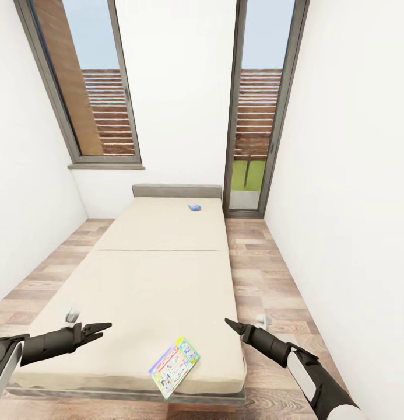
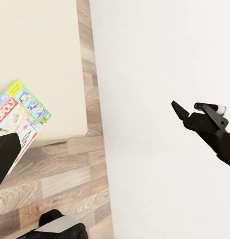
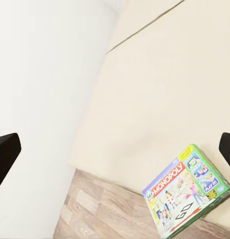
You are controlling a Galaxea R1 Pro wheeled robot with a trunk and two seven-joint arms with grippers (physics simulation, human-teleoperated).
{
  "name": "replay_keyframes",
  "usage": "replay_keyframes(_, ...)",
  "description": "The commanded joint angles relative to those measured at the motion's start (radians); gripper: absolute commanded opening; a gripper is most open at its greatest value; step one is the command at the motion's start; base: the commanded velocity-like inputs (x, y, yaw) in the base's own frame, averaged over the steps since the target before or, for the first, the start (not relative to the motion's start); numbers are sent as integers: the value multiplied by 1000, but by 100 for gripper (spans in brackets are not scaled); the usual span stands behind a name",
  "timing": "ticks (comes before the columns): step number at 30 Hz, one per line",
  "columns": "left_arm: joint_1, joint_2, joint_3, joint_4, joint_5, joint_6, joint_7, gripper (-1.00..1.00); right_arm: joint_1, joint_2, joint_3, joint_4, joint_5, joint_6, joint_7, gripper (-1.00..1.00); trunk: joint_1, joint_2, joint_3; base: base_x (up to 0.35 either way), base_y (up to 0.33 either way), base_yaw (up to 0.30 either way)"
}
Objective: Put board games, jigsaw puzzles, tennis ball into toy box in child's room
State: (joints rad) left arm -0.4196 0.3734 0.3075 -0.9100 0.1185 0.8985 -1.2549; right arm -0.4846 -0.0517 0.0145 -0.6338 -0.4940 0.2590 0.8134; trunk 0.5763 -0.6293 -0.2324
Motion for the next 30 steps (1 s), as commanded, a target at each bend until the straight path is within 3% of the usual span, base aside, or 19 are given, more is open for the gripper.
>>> replay_keyframes(1,-1,0,0,1,2,8,0,100,-1,-1,1,-1,-11,10,4,100,4,-9,-5,-51,0,0)
replay_keyframes(8,-1,-5,-1,34,4,8,39,100,-1,-2,-16,-5,-18,71,52,100,31,-58,-27,-17,0,0)
replay_keyframes(17,-1,-49,0,118,5,6,126,100,-1,-1,-100,-28,-56,172,116,100,65,-121,-55,-2,0,0)
replay_keyframes(30,-1,-83,1,251,6,-8,228,100,-2,-3,-126,-32,-63,197,123,100,115,-212,-96,0,0,0)
